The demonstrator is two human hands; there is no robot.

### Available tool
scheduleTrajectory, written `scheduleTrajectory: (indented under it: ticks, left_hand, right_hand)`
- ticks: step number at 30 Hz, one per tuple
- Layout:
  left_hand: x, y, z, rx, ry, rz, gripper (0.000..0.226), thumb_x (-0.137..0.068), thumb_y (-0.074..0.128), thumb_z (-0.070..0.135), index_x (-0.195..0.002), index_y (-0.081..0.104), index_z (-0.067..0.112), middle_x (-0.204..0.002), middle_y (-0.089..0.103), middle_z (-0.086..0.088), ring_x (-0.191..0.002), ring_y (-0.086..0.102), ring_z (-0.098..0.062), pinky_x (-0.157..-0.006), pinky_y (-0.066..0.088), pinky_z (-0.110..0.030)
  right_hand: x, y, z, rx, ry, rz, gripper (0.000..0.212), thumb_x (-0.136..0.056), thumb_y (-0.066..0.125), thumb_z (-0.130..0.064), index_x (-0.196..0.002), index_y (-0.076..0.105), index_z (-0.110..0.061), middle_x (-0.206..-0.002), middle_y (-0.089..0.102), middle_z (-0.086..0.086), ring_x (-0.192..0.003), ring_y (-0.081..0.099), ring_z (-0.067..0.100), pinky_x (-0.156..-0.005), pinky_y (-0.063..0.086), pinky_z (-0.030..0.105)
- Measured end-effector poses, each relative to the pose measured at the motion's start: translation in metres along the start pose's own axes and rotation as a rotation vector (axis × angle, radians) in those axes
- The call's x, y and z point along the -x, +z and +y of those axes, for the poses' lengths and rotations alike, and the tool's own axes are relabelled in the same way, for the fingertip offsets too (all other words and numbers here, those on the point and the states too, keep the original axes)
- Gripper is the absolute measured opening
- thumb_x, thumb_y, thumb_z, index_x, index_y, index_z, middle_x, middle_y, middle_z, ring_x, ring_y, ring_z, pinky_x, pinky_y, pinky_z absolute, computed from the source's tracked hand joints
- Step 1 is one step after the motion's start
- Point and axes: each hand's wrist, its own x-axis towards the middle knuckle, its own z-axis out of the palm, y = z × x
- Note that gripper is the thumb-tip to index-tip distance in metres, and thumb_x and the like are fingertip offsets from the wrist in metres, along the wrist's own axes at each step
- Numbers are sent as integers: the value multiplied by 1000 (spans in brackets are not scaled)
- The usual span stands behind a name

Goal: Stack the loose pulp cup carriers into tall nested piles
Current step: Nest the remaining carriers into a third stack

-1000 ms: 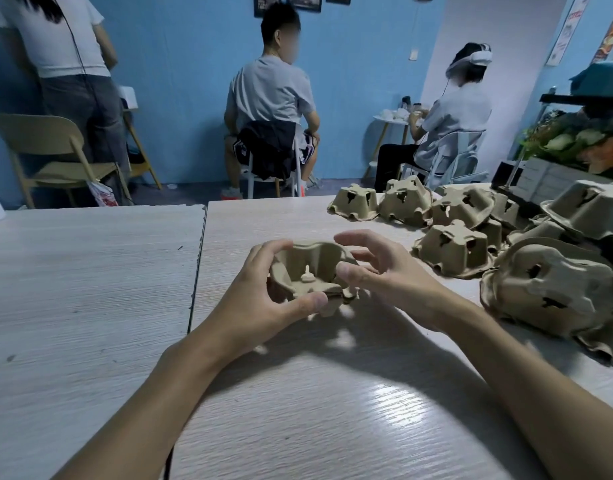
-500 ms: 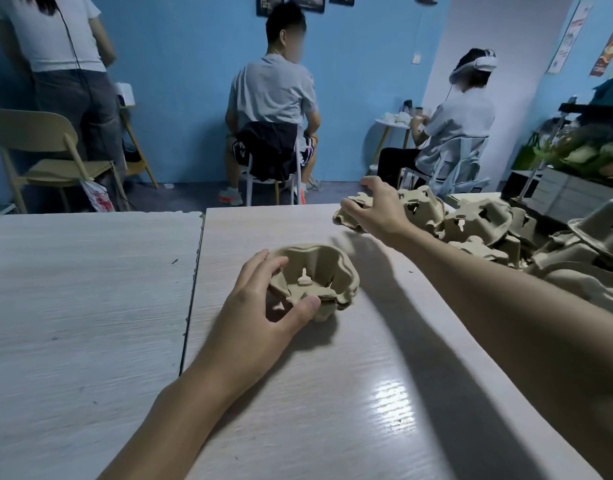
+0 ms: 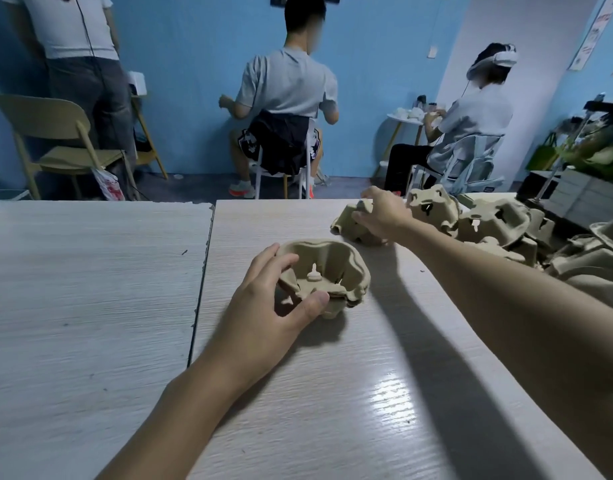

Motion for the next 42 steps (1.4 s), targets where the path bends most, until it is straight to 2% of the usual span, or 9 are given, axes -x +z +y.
scheduleTrajectory:
  ticks: [9,13,17,23,28,31,34,37,42]
  left_hand:
    - [1,-2,5,-4,-3,-20,78,-74,60,64,-141,51,24,-157,34,14,-137,35,2,-101,24,-7]
    - [3,-2,7,-10,1,-30,77,-75,61,63,-140,52,24,-156,35,13,-134,33,5,-108,24,-16]
    - [4,-2,8,-15,10,-40,75,-75,61,61,-140,53,23,-156,36,12,-131,31,7,-107,23,-16]
    - [4,-2,9,-18,9,-47,74,-74,62,62,-138,54,25,-156,37,12,-137,33,3,-110,24,-18]
    - [6,-3,11,23,4,-82,75,-73,64,62,-139,53,28,-153,39,15,-138,39,-2,-116,31,-27]
    - [6,-4,11,63,-3,-107,72,-77,70,57,-141,45,36,-140,50,17,-126,50,1,-111,41,-30]
    - [7,-3,10,97,-29,-127,91,-73,72,57,-151,29,37,-143,45,20,-131,46,1,-112,36,-30]
    - [6,-2,9,148,-41,-121,109,-68,72,59,-157,12,36,-146,37,25,-133,42,2,-114,31,-28]
    - [6,-1,7,191,-25,-138,109,-68,73,57,-155,9,42,-143,37,26,-123,45,18,-110,32,-22]
  right_hand:
    - [108,-30,7,-536,-19,230,67,-87,69,-13,-143,34,-19,-131,52,14,-118,52,25,-104,40,35]
    - [154,-39,17,-489,-68,150,85,-84,69,-3,-152,24,-30,-127,34,8,-108,42,14,-97,26,10]
    - [168,-47,22,-467,-68,22,88,-76,83,-30,-147,30,-39,-135,25,5,-127,33,16,-109,23,22]
    - [165,-45,18,-590,26,168,65,-66,80,-56,-116,51,-27,-118,58,5,-106,56,16,-95,48,34]
    - [171,-56,8,-906,-56,330,50,-72,83,-41,-106,52,-23,-102,67,9,-85,64,11,-82,55,34]
    - [179,-58,-5,-1039,-164,212,50,-69,81,-46,-105,53,-27,-102,65,11,-93,65,27,-90,54,46]
    - [187,-54,-16,-1041,-238,62,52,-70,81,-41,-109,54,-22,-99,62,3,-91,62,14,-89,53,37]
    - [190,-49,-19,-1006,-265,-30,59,-68,79,-46,-115,55,-20,-109,64,6,-102,62,18,-93,51,36]
    - [189,-50,-14,-949,-281,-147,55,-75,76,-41,-124,56,-25,-117,65,-17,-120,56,2,-103,41,26]
